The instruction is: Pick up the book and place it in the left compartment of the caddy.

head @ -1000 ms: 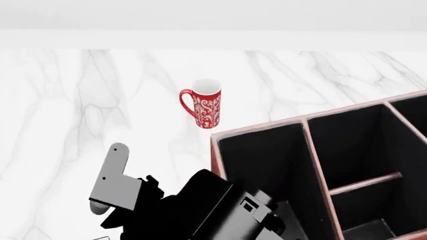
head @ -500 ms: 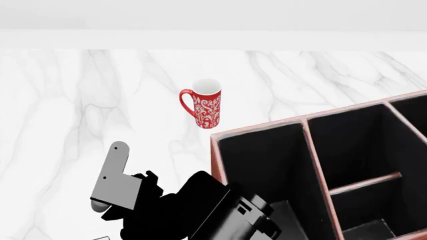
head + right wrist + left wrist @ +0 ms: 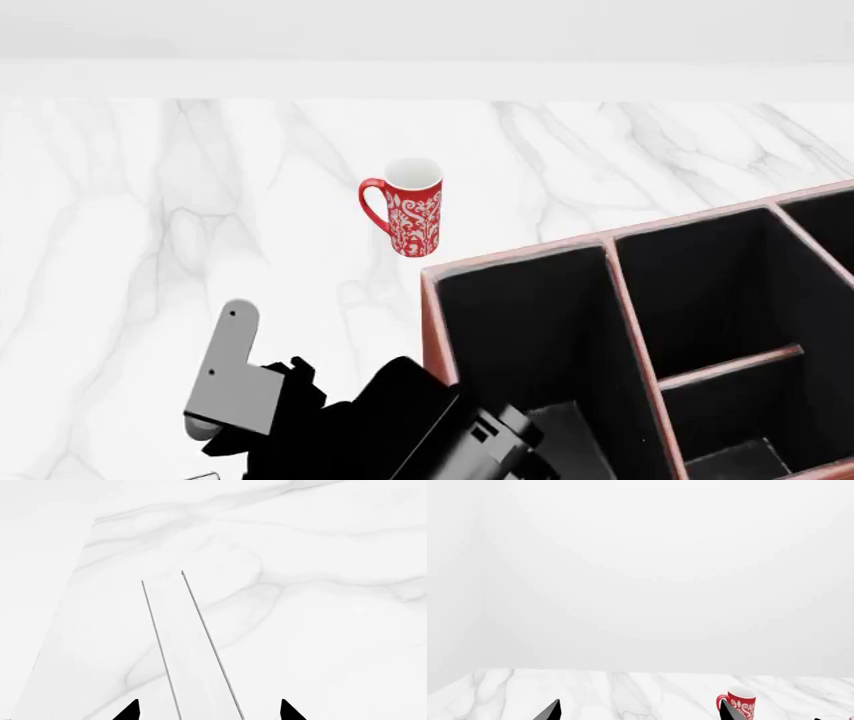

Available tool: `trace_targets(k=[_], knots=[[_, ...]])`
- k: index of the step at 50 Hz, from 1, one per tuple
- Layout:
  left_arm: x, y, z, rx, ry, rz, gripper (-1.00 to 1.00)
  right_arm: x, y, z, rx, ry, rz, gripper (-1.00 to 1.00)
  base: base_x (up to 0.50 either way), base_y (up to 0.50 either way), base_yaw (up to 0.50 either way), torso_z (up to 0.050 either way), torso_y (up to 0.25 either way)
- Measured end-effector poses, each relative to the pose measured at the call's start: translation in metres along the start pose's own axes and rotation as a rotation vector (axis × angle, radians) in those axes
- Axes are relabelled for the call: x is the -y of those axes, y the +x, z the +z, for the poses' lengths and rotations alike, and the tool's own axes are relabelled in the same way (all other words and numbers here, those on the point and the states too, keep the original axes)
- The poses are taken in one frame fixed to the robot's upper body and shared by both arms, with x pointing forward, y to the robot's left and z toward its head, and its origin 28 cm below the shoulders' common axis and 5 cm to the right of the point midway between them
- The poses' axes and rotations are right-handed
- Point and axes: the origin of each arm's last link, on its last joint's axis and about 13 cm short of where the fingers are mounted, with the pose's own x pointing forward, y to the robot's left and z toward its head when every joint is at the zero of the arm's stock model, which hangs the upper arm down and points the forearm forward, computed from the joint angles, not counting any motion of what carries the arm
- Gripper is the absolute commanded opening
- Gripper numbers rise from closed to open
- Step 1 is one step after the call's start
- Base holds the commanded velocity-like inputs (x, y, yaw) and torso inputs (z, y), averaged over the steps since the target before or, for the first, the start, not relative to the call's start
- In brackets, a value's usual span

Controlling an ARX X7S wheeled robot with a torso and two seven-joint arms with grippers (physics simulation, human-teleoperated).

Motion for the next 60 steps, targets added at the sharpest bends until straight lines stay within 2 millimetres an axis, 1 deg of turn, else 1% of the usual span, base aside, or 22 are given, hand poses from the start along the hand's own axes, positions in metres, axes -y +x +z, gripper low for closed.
trace_targets(k=[23,40,41,60], knots=[[0.0,-0.001,0.001,0.007,0.002,0.0,1.0,0.0,0.008,-0.013,-0.023,0.022,0.018,1.0,0.0,0.0,0.0,0.0,0.0],[0.0,-0.001,0.002,0.009,0.003,-0.003,1.0,0.0,0.011,-0.018,-0.031,0.028,0.012,1.0,0.0,0.0,0.0,0.0,0.0],[0.0,-0.001,0.002,0.01,0.003,-0.003,1.0,0.0,0.011,-0.018,-0.031,0.028,0.012,-1.0,0.0,0.0,0.0,0.0,0.0],[0.0,-0.002,0.001,0.013,0.005,-0.003,1.0,-0.001,0.012,-0.02,-0.01,0.065,0.014,-1.0,0.0,0.0,0.0,0.0,0.0]])
